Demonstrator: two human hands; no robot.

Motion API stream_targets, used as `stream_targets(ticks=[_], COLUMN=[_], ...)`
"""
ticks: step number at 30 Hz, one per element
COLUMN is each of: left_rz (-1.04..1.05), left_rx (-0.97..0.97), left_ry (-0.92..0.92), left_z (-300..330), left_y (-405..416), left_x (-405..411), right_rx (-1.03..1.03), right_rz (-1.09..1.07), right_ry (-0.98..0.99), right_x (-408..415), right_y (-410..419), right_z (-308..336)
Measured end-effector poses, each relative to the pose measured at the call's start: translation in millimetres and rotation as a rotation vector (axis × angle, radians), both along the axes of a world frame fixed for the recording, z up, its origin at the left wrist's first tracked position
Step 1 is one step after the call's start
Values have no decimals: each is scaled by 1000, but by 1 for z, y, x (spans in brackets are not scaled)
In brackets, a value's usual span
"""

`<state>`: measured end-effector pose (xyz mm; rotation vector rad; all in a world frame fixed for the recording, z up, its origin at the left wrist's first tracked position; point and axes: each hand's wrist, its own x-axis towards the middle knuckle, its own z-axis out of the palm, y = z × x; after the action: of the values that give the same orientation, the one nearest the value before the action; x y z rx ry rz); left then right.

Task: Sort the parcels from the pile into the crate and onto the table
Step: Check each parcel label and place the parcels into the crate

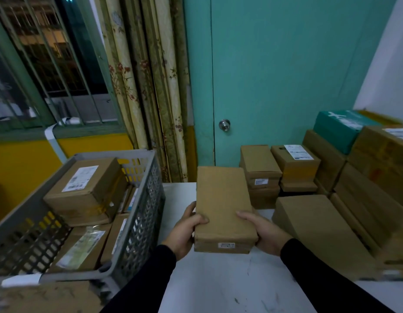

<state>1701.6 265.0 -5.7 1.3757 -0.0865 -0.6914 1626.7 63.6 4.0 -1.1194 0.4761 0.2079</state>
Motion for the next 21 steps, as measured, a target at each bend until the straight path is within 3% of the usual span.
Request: stream_targets(ticks=[8, 21], left_rz=[-4, -25], left_rx=[114, 188], left_ry=[-36, -108], left_z=[7, 17], left_y=[-4, -11], left_x=[-10, -9], right_rx=[-168, -204], right_rz=[72, 30], right_ry=[-92, -103], right_x=[-5, -10], right_y=[0, -3], right_z=[6, 9])
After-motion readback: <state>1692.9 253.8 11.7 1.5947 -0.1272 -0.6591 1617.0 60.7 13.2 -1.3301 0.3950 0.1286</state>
